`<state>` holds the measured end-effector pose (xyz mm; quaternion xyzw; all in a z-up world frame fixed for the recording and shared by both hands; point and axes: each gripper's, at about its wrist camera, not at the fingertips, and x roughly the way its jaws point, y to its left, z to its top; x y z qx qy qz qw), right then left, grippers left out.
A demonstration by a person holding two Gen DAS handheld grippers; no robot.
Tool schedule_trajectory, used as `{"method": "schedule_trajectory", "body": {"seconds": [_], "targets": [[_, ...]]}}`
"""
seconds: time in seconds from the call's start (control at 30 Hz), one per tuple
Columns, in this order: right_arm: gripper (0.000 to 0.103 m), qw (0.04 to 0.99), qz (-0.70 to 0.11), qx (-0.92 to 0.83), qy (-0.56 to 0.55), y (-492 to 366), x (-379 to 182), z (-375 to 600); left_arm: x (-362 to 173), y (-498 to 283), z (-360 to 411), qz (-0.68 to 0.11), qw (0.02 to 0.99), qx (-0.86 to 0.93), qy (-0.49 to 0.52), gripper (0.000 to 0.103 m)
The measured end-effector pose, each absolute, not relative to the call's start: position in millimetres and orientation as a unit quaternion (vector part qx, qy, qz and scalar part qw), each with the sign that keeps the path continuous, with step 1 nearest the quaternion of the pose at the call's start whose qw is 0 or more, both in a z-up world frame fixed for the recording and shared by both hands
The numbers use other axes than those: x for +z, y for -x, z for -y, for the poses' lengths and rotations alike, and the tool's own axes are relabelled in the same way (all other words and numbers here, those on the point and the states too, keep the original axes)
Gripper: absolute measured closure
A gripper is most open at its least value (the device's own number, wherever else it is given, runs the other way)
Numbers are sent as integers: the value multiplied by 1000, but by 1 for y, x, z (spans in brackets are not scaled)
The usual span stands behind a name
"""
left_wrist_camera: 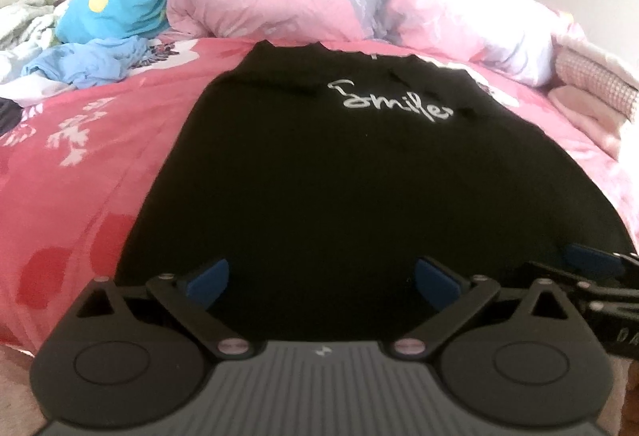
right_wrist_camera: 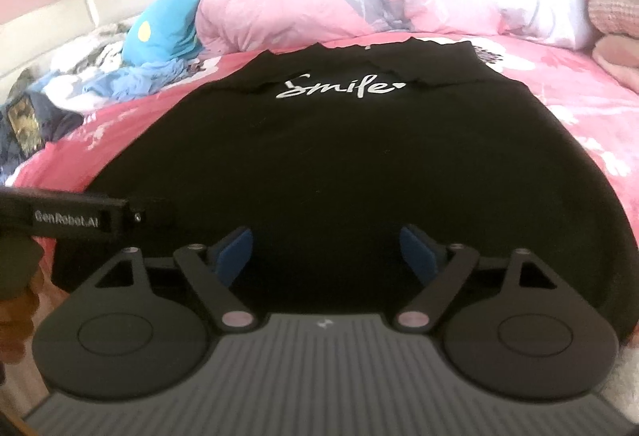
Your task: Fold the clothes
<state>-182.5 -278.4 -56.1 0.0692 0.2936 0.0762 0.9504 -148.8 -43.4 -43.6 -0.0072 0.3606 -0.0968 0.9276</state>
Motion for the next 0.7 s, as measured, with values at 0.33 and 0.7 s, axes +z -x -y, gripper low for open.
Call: {"method": "schedule_trajectory", "body": {"seconds": [0.33,0.7], "targets": [[8,946,-321,9,-35,157,-58,283,-46,151,50,-368,927,-69,-15,1],[1,946,-322,10,-25,157,-63,282,-50,147,52,-382,922,-63,-11,0]]}}
